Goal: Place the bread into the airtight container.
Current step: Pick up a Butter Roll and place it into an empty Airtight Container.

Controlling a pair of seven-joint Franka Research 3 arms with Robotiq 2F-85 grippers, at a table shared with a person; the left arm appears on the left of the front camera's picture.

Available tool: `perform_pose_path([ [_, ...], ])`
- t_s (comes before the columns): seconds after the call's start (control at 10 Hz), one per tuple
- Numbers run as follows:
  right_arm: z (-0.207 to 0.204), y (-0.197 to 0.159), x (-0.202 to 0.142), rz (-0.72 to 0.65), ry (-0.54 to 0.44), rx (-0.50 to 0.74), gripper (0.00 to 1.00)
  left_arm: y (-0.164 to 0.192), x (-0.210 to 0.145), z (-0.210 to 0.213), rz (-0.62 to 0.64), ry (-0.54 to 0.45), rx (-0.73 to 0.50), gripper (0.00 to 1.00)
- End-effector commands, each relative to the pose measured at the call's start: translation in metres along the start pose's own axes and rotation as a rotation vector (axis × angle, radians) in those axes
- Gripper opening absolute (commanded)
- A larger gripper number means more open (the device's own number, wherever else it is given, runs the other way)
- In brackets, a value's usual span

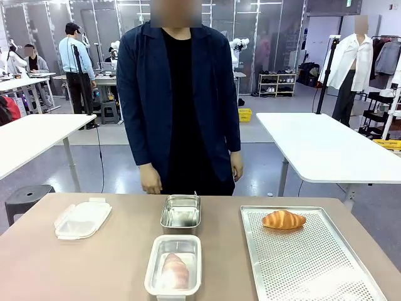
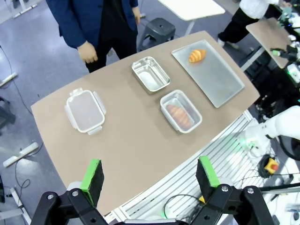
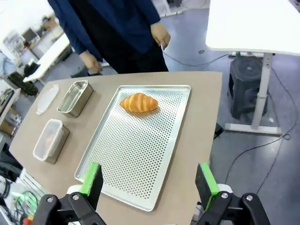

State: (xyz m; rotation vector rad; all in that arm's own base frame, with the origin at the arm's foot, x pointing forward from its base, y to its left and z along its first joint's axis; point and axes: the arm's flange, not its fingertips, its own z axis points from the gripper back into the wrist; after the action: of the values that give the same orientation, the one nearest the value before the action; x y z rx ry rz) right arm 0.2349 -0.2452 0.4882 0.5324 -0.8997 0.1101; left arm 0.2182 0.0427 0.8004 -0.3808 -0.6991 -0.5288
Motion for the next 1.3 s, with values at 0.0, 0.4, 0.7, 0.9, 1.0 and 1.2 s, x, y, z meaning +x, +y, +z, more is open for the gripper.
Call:
perform_pose_path([
  [0.0, -0.012, 0.030, 0.034, 0.173, 0.123, -0.009, 1.00, -0.001, 0.000, 0.001, -0.024, 0.001, -0.014, 1.00],
  [0.4, -0.085, 0.103, 0.092, 0.570, 0.432, -0.037, 1.00, -0.001, 0.000, 0.001, -0.024, 0.001, -0.014, 1.00],
  [0.7, -0.150, 0.149, 0.111, 0.817, 0.575, -0.043, 1.00, -0.001, 0.000, 0.001, -0.024, 0.001, -0.014, 1.00],
  [0.9, -0.202, 0.163, 0.110, 0.942, 0.681, -0.017, 1.00, -0.001, 0.000, 0.001, -0.024, 0.001, -0.014, 1.00],
  [1.0, -0.227, 0.164, 0.107, 0.994, 0.729, -0.012, 1.00, -0.001, 0.000, 0.001, -0.024, 0.001, -0.014, 1.00],
  [1.2, -0.269, 0.169, 0.092, 1.091, 0.774, 0.071, 1.00, -0.001, 0.000, 0.001, -0.024, 0.001, -0.014, 1.00],
])
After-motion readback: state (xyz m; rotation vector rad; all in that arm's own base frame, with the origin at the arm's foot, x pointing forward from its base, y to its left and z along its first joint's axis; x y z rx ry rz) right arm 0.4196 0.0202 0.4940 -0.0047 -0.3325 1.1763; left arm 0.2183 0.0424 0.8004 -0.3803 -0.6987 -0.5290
